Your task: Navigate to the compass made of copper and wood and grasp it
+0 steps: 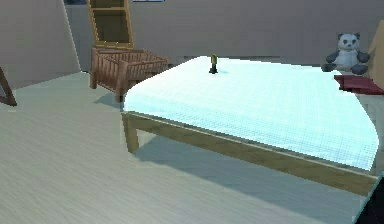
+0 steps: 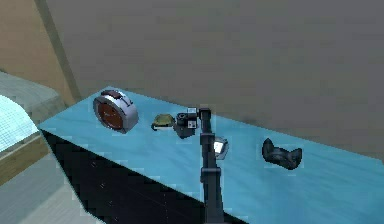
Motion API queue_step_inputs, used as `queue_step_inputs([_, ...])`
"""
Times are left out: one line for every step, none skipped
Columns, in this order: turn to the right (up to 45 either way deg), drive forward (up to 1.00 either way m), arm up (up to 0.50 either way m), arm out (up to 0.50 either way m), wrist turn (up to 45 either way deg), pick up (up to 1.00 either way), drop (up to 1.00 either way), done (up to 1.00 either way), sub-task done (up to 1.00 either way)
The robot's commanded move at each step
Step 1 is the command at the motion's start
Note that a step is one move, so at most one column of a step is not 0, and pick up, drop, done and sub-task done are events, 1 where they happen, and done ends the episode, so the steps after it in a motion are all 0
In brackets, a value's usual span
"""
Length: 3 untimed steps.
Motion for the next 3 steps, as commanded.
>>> queue_step_inputs([0.0,0.00,0.00,0.00,0.0,1.00,0.00,0.00,0.00])
queue_step_inputs([0.0,0.00,0.10,0.00,0.0,0.00,0.00,0.00,0.00])
queue_step_inputs([0.0,0.00,0.00,0.00,0.0,0.00,0.00,1.00,0.00])
